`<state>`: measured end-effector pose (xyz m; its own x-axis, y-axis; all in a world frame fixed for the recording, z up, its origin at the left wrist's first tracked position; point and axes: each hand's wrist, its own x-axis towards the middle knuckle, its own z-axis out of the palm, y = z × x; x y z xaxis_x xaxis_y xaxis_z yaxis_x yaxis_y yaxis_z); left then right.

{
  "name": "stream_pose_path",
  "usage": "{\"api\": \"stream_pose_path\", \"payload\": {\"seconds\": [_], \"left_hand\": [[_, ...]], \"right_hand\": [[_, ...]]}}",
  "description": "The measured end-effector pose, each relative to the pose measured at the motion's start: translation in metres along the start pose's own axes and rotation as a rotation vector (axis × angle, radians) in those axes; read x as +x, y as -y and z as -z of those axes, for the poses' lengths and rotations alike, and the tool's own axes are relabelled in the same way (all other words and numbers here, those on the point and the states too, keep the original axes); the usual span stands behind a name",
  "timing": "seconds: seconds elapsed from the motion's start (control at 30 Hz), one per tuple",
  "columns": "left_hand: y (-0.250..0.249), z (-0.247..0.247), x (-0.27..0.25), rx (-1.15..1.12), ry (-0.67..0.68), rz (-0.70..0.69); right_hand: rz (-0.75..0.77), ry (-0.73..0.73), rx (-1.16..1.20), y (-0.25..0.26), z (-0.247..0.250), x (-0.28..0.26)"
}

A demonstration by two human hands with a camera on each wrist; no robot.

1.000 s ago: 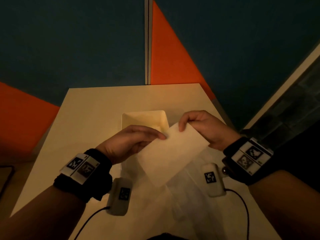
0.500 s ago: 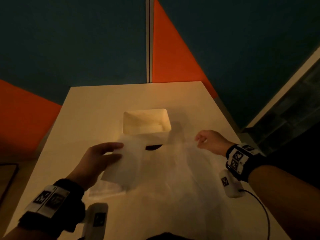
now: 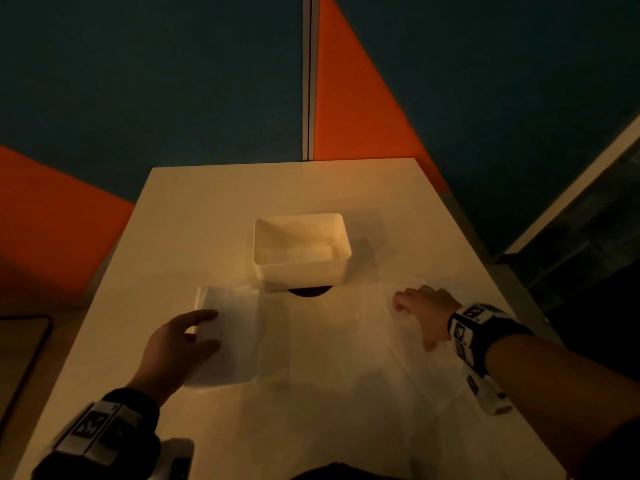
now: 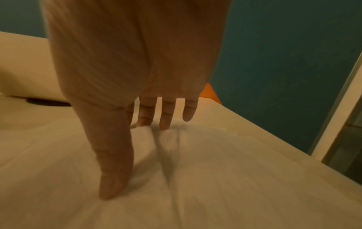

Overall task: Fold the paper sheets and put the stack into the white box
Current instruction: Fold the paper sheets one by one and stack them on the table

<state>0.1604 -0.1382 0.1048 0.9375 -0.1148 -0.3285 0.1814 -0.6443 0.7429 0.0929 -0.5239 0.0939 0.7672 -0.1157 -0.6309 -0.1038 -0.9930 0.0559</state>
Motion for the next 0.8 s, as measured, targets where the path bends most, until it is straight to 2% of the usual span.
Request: {"api": "stream_pose_path", "payload": {"seconds": [0.17, 0.37, 0.5, 0.6, 0.8], "left_hand": [[0.003, -0.004, 0.003, 0.052, -0.043, -0.038], [0.003, -0.006, 0.007, 0.116, -0.070, -0.063], [0.006, -0.006, 0.008, 0.173, -0.074, -0.090], [0.008, -0.006, 0.010, 0.166, -0.094, -0.119], [0.011, -0.006, 0.013, 0.197, -0.120, -0.122]], "right_hand": [[-0.066, 0.024, 0.064, 0.001, -0.002, 0.000], [-0.071, 0.050, 0.055, 0.000, -0.005, -0.001], [-0.087, 0.022, 0.161, 0.001, -0.007, -0.005], [-0.096, -0.062, 0.351, -0.002, -0.009, -0.009], [-0.033, -0.254, 0.913, -0.001, 0.000, -0.030]]}}
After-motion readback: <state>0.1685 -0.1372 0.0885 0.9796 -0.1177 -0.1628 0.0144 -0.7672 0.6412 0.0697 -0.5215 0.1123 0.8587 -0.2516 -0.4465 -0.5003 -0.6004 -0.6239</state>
